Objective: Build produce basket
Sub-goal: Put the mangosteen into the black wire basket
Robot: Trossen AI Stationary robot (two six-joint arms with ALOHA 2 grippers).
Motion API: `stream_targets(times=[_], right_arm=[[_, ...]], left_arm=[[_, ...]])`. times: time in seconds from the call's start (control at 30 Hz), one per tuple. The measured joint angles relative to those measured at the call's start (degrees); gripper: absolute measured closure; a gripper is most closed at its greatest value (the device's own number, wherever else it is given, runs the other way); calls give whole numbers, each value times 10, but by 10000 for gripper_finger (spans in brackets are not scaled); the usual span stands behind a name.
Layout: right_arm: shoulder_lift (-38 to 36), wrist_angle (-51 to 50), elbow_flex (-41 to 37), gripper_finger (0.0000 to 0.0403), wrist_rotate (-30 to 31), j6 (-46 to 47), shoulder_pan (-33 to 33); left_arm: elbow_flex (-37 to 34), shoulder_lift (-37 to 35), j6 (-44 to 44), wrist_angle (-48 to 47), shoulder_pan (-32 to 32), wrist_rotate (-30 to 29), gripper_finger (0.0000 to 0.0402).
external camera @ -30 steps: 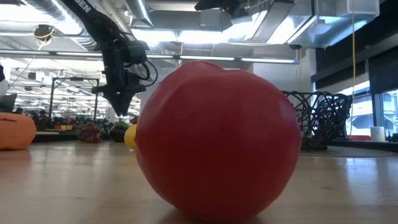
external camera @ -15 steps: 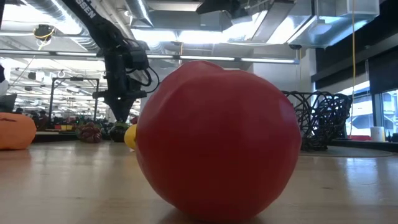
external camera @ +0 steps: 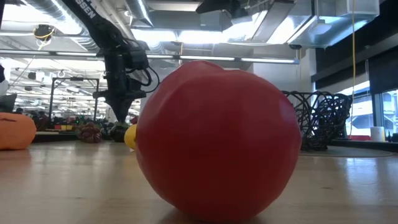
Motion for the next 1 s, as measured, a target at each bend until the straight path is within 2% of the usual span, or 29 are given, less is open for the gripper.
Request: stream_targets(times=[0.3,0.57,0.77,1.0], right_arm=[[0,0,0,247,0,0,0],[0,-11,0,247,0,-29,0],[0,-51,0,247,0,-28,0],[-8,-70,0,247,18,-26,0]], left_arm=[[0,0,34,-1,0,1,397],[-1,-15,58,-18,-11,72,399],[-1,-59,86,-18,-47,110,400],[0,-133,107,-22,-119,121,401]])
